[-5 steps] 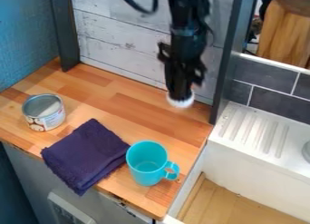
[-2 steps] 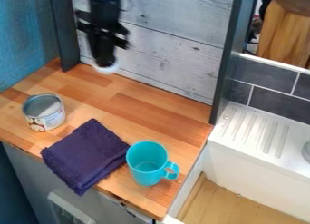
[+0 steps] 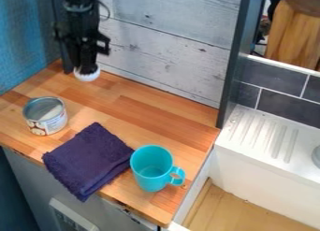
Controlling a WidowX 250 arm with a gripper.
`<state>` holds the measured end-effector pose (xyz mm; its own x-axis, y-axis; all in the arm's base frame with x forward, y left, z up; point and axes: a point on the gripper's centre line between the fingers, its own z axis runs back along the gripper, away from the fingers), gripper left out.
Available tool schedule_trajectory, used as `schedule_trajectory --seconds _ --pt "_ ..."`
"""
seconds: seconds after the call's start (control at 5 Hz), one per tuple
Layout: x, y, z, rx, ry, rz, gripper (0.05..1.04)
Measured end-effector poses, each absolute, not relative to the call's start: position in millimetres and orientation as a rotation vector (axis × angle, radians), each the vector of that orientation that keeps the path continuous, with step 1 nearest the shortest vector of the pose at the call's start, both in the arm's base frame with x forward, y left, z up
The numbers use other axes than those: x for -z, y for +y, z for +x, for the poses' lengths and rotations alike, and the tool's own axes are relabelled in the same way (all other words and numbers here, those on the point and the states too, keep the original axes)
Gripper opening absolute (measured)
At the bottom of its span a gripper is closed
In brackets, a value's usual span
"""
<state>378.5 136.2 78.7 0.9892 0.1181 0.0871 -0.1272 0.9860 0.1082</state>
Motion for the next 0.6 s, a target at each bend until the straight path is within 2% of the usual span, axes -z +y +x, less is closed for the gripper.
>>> schedule_trajectory --seconds 0.2,0.4,0.6 --pt "-61.7 148.1 380.8 -0.161 -0.059 0.117 0.239" --pt "-47.1 157.3 388.2 -0.170 -0.024 0.149 0.239" --pt "-40.4 169.9 391.4 -0.210 -0.025 0.169 0.239"
